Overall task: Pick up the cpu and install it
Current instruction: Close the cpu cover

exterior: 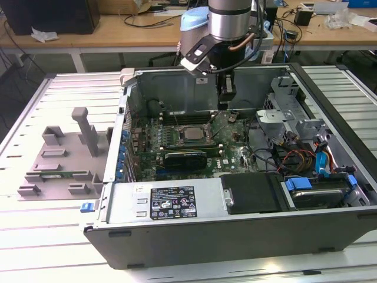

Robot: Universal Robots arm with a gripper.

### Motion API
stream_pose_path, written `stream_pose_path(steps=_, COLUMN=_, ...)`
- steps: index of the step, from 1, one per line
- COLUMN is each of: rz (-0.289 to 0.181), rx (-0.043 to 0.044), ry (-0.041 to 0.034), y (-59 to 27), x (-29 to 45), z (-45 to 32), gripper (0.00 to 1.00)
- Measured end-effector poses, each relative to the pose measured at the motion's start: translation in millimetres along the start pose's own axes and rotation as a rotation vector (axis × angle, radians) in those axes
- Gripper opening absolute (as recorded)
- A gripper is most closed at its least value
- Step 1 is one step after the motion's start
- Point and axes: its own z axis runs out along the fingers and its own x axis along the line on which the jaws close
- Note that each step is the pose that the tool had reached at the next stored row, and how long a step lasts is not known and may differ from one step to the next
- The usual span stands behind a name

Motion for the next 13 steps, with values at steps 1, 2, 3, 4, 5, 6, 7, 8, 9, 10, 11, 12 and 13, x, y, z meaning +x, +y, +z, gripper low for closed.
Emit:
stream_pose_path(steps=1, rz=0.0, rx=0.0, ry=-0.0001, y=4.1, x=0.0, z=0.1, gripper=0.11)
stream_pose_path(steps=2, rz=0.0, rx=0.0, ry=-0.0001, y=8.3, x=0.0, z=0.4, gripper=0.11)
stream_pose_path(steps=3, rz=0.0, rx=0.0, ry=-0.0002, y=11.8, x=0.0, z=0.5, gripper=0.11)
stream_pose_path(steps=4, rz=0.0, rx=0.0, ry=-0.0001, y=13.8, x=0.0, z=0.6, gripper=0.11)
stream_pose_path(steps=5, rz=0.0, rx=0.0, ry=-0.0001, y=15.8, x=0.0, z=0.7, gripper=0.11)
stream_pose_path(steps=6, rz=0.0, rx=0.0001, ry=-0.0002, y=18.2, x=0.1, z=0.8, gripper=0.11)
stream_pose_path(steps=7, rz=0.0, rx=0.0, ry=-0.0002, y=20.1, x=0.1, z=0.8, gripper=0.11)
stream_pose_path(steps=8, rz=0.0, rx=0.0001, ry=-0.0002, y=22.8, x=0.1, z=1.0, gripper=0.11)
stream_pose_path(steps=9, rz=0.0, rx=0.0, ry=-0.0002, y=26.3, x=0.2, z=1.1, gripper=0.11)
stream_pose_path(steps=10, rz=0.0, rx=0.0001, ry=-0.0002, y=26.4, x=0.2, z=1.1, gripper=0.11)
stream_pose_path(steps=11, rz=0.0, rx=0.0001, ry=-0.0003, y=26.4, x=0.1, z=1.1, gripper=0.11)
stream_pose_path(steps=12, rz=0.0, rx=0.0001, ry=-0.0002, y=26.3, x=0.1, z=1.1, gripper=0.11)
stream_pose_path(steps=13, rz=0.0, rx=0.0003, ry=-0.0002, y=26.3, x=0.1, z=1.5, gripper=0.11)
